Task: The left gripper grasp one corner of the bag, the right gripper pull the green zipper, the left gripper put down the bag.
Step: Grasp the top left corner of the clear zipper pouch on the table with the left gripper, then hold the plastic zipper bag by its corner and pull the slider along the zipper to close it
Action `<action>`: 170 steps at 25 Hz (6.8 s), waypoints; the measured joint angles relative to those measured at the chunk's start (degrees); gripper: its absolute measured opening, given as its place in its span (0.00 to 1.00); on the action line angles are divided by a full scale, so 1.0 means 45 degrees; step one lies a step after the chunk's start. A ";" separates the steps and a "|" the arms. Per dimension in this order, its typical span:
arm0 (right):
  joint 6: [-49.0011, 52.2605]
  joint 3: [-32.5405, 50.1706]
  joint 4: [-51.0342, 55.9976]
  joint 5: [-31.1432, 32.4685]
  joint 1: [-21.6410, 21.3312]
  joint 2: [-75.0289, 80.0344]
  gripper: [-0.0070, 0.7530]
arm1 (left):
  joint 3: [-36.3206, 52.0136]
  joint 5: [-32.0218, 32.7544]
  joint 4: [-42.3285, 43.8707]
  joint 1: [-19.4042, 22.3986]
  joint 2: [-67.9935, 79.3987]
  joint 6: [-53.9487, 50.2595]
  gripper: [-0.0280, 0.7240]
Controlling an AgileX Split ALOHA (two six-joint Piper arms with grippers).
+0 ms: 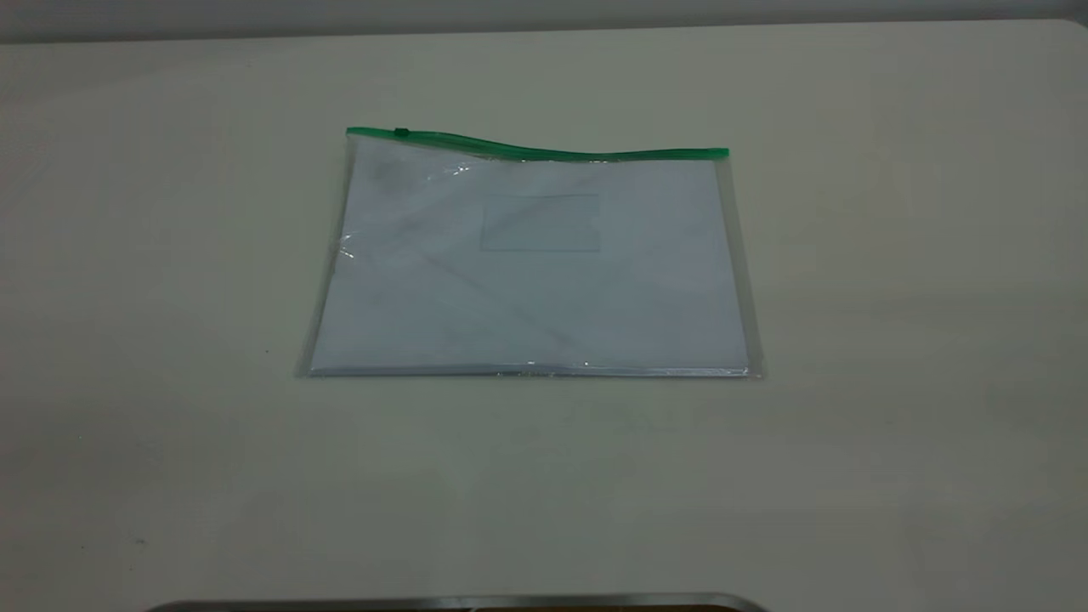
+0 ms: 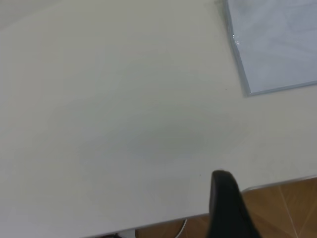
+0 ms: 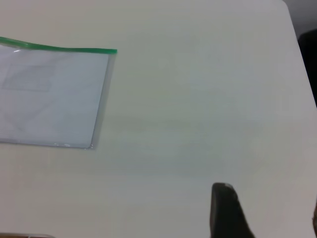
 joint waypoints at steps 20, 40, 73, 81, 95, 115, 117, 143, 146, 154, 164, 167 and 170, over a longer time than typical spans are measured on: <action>0.0000 0.0000 0.0012 0.0000 0.0000 0.0000 0.61 | 0.0000 0.0000 -0.0116 0.0000 0.0000 0.0000 0.70; 0.0000 0.0000 0.0624 0.0000 0.0000 0.0000 0.61 | -0.0427 -0.2649 -0.1443 -0.0014 0.2788 -0.1342 0.75; 0.0000 0.0000 0.0659 -0.0012 0.0000 0.0000 0.61 | -0.6336 -0.8396 -0.7161 -0.1879 2.2626 0.7478 0.77; 0.0000 0.0000 0.0665 -0.0012 0.0000 0.0000 0.61 | -0.9010 -0.7786 -0.8093 -0.1904 2.6446 0.7901 0.77; 0.0203 0.0000 0.0553 -0.0012 0.0000 0.0000 0.61 | -1.4530 -0.5214 -0.8063 -0.1755 3.0894 0.7508 0.77; 0.0492 0.0000 0.0272 -0.0012 0.0000 0.0000 0.61 | -1.6310 -0.5465 -0.9056 -0.1029 3.3341 0.7544 0.77; 0.0492 0.0000 0.0272 -0.0012 0.0000 0.0000 0.61 | -1.6310 -0.5556 -0.9654 -0.1029 3.3422 0.7904 0.77; 0.0492 0.0000 0.0114 -0.0012 0.0000 0.0000 0.61 | -1.6310 -0.5262 -1.3480 -0.1029 3.4253 1.0633 0.11; 0.1091 -0.0016 -0.0001 -0.0012 0.0000 0.0000 0.61 | -1.6320 -0.5077 -1.3536 -0.1029 3.4253 1.1596 0.11; 0.1440 -0.0362 -0.0290 -0.1240 0.0000 0.2073 0.61 | -1.7782 -0.1676 -1.3406 -0.1029 3.4266 1.6132 0.11; -0.2027 -0.0923 0.1538 -0.5500 0.0000 0.9047 0.61 | -2.0109 -0.0009 -1.1150 -0.1418 3.4266 1.7826 0.11; -0.3846 -0.1226 0.2791 -0.6536 0.0000 1.1449 0.61 | -2.0371 0.0001 -1.0000 -0.1880 3.4266 1.7922 0.11; -0.5859 -0.1643 0.4306 -0.7535 0.0000 1.3923 0.61 | -2.0371 0.0035 -0.9450 -0.2312 3.4266 1.8357 0.11</action>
